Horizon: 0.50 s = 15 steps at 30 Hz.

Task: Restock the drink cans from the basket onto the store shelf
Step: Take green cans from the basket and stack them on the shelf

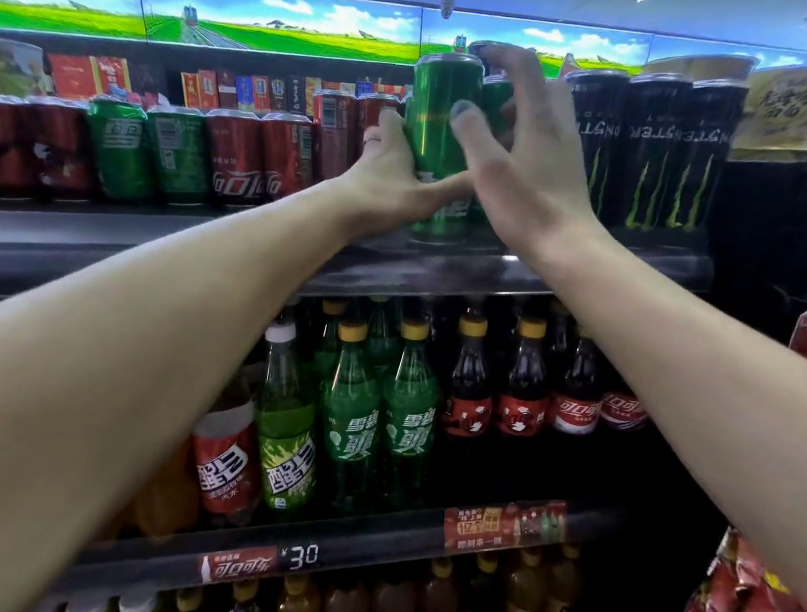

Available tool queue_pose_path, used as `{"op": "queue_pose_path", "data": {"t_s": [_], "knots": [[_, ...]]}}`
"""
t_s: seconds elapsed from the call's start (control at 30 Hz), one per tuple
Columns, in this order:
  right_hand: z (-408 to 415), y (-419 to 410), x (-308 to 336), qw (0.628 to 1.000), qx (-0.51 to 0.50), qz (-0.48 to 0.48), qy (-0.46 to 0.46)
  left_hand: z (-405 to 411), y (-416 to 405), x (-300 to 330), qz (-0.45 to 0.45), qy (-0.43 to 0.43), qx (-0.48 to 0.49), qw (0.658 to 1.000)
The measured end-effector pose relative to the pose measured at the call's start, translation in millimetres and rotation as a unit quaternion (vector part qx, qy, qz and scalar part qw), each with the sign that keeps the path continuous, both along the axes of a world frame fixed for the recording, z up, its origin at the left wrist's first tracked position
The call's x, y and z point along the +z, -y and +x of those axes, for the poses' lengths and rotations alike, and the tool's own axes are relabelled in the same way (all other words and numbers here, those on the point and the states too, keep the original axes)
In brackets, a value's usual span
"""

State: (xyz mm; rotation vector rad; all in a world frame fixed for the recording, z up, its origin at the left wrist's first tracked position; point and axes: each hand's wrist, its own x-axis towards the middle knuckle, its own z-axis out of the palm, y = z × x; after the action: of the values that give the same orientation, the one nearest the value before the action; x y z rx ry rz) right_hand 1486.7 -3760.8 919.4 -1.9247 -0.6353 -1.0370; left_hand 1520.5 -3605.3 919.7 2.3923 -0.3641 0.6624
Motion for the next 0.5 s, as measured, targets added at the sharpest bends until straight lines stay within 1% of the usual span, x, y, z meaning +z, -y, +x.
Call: {"op": "queue_pose_path", "data": {"t_s": [0.07, 0.1, 0.13, 0.2, 0.27, 0.37, 0.5], "knots": [[-2.7, -3.9, 1.7, 0.988, -0.061, -0.128, 0.066, -3.1, 1.7, -1.8, 0.046, 0.060, 0.039, 0.996], [-3.1, -5.3, 1.0, 0.977, -0.079, -0.184, 0.075, -4.8, 2.4, -2.4, 0.077, 0.092, 0.051, 0.992], [-3.7, -5.6, -0.3, 0.969, -0.093, -0.218, 0.073, -8.0, 3.4, -3.0, 0.099, 0.112, 0.053, 0.987], [-6.5, -4.3, -2.3, 0.967, -0.116, -0.219, 0.063, -13.3, 3.2, -2.0, 0.110, 0.117, 0.032, 0.987], [-9.4, -2.1, -6.8, 0.967, -0.143, -0.201, 0.059, -21.8, 1.2, 0.3, 0.097, 0.084, -0.012, 0.992], [-11.4, 5.0, -15.8, 0.962, -0.181, -0.203, 0.026, -29.7, -0.3, 0.4, 0.120, 0.044, -0.069, 0.989], [-13.6, 17.3, -24.6, 0.953, -0.213, -0.213, -0.015, -32.7, 4.9, -2.4, 0.162, 0.013, -0.069, 0.984]]}}
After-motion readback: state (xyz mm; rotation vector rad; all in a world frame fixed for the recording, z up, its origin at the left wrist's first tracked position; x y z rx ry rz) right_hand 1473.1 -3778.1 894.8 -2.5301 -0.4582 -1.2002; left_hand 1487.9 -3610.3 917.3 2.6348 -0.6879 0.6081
